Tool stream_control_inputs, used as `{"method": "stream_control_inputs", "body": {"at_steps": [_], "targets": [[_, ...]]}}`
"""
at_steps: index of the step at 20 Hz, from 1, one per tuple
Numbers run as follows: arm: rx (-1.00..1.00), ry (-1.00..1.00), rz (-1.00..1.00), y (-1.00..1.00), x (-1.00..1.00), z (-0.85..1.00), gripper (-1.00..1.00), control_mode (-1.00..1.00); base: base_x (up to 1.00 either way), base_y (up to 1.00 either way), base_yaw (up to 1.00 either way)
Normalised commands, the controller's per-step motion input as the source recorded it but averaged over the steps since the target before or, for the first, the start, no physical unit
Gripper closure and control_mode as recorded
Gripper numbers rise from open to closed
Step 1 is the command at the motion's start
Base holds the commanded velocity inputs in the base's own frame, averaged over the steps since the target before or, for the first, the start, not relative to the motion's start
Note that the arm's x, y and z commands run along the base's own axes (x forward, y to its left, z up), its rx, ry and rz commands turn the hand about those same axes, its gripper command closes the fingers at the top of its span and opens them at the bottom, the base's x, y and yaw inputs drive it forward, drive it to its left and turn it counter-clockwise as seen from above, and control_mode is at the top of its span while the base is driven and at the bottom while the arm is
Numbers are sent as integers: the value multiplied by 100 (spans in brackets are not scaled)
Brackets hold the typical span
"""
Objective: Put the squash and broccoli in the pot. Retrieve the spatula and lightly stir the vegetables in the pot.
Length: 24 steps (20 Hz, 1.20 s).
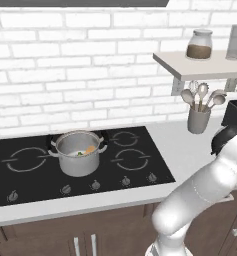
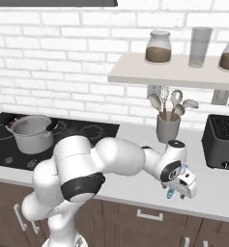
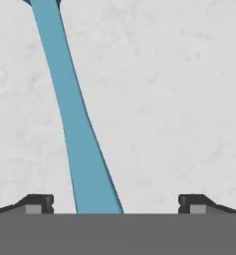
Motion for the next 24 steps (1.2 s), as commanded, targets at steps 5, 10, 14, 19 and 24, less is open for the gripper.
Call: {"method": "stream_control_inputs", "body": {"at_steps": [5,10,14,19,24], "targets": [[-1,3,0,0,0,-30,100,-100,0,0,0],[-4,8,2,0,-30,-11,100,-100,0,0,0],[-5,-23,15,36,-68,59,100,-100,0,0,0],[-23,-29,34,80,-85,99,100,-100,0,0,0],[-38,-22,45,100,-61,75,100,-100,0,0,0]]}}
